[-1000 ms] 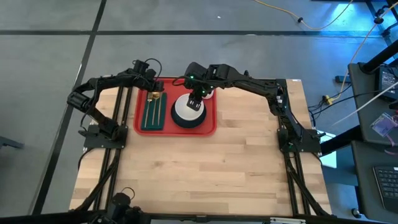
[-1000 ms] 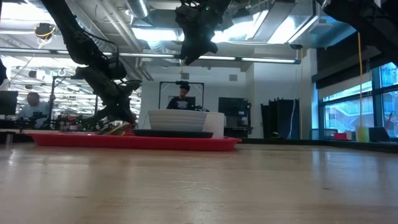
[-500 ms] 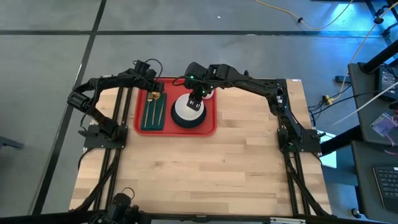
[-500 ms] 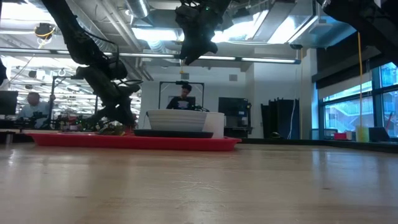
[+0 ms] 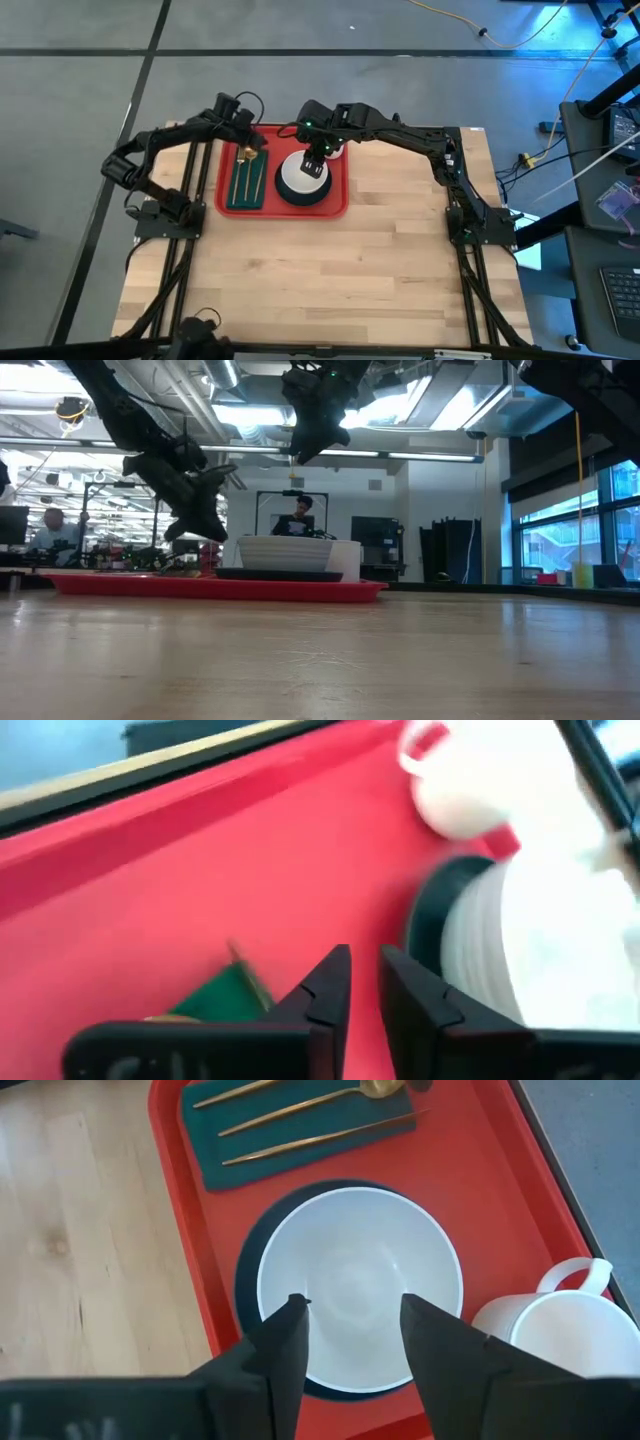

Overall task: Set up tray
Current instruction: Put the gold knife on the green napkin to the right of the gold spoon

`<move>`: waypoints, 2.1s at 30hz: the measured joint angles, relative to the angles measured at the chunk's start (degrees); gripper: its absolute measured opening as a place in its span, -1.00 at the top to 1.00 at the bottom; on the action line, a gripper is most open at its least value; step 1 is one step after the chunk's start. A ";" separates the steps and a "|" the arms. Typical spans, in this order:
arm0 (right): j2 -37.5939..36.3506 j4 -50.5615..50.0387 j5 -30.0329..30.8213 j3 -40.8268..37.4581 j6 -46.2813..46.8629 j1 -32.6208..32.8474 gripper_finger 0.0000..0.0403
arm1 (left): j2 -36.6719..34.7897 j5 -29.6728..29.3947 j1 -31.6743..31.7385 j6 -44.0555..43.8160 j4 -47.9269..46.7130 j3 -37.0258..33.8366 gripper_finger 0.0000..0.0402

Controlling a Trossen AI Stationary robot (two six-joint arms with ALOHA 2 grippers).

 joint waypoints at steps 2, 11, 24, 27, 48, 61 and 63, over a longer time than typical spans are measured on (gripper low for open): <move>0.00 0.00 0.00 0.00 0.00 0.00 0.20 | -0.45 -0.86 -1.23 3.87 -0.20 0.00 0.84; 0.00 0.00 0.00 0.00 0.00 0.00 0.20 | -0.36 -8.17 -6.82 14.38 -1.65 0.00 0.99; 0.00 0.02 0.00 0.00 0.00 0.00 0.20 | 3.92 -16.18 -7.53 6.87 -3.20 0.02 0.99; 0.00 0.02 0.00 0.00 -0.01 0.00 0.20 | 4.25 -16.89 -7.51 6.94 -3.29 0.02 0.99; 0.00 0.07 0.00 0.00 -1.29 0.00 0.20 | 4.93 -21.55 -10.90 12.56 -3.23 0.04 0.98; 0.00 0.04 0.00 0.00 -1.17 0.00 0.20 | 8.03 -25.04 -11.11 11.19 -3.24 0.19 0.98; 0.00 0.04 0.00 0.00 -1.14 0.00 0.20 | 8.03 -26.08 -11.11 11.20 -3.67 0.20 0.98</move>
